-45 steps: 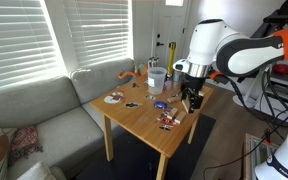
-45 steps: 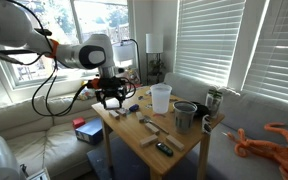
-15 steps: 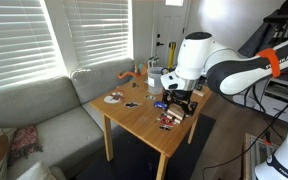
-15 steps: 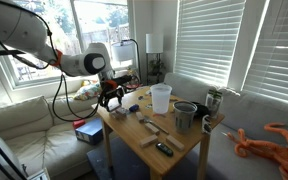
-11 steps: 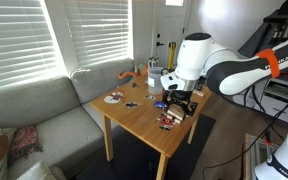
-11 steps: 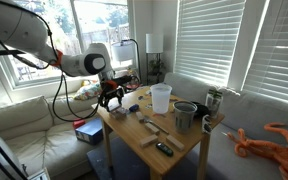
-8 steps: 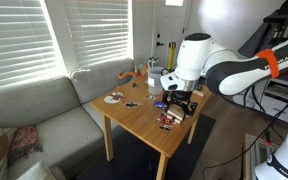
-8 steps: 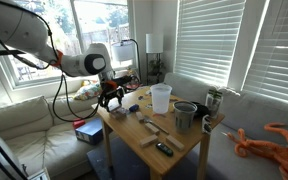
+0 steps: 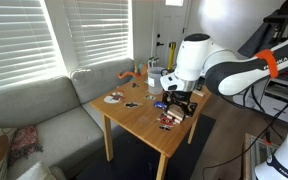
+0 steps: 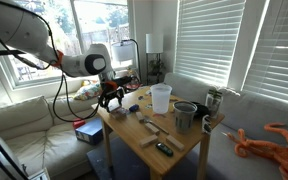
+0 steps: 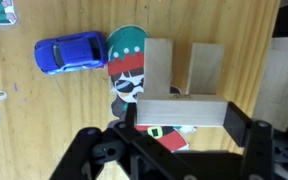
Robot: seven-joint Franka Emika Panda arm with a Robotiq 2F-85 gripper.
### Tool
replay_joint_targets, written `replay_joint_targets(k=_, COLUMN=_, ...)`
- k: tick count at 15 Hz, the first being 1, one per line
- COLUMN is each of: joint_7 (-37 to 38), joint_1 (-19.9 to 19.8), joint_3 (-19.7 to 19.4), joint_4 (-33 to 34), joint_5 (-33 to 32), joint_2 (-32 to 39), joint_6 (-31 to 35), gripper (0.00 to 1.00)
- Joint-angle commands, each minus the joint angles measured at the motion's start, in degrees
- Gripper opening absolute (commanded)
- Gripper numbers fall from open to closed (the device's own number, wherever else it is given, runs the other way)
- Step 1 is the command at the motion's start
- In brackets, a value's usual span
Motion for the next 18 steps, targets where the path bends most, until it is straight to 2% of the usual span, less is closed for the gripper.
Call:
replay_joint_targets(k=1, joint_7=-0.99, joint_1=-0.6, joint_3=0.27, joint_4=1.66, joint_5=0.42, joint_2=1.22, joint_6=-1.42, gripper=0.96)
replay_joint_targets(k=3, joint_7=-1.31, joint_1=-0.58, joint_3=0.21, joint_4=1.76, joint_5=0.64, joint_2=1.31, joint_6=-1.63, gripper=1.0)
replay_joint_targets(k=8, joint_7=-0.92, joint_1=-0.82, joint_3=0.12, joint_4=1.6, joint_5=0.43, joint_2=0.23, joint_6=-2.07, gripper=1.0)
replay_joint_targets(k=12, joint_7=0.61, joint_1=-2.6, joint_3=-0.98, joint_4=0.34, joint_5=-0.54, joint_2=-4.02, joint_6=-3.28, gripper=1.0)
replay_joint_targets(k=18, joint_7=7.81, joint_1=-7.09, joint_3=-3.73, joint_4=-3.91, joint_5=-1.1, joint_2=-13.86, joint_6=-10.32, gripper=1.0)
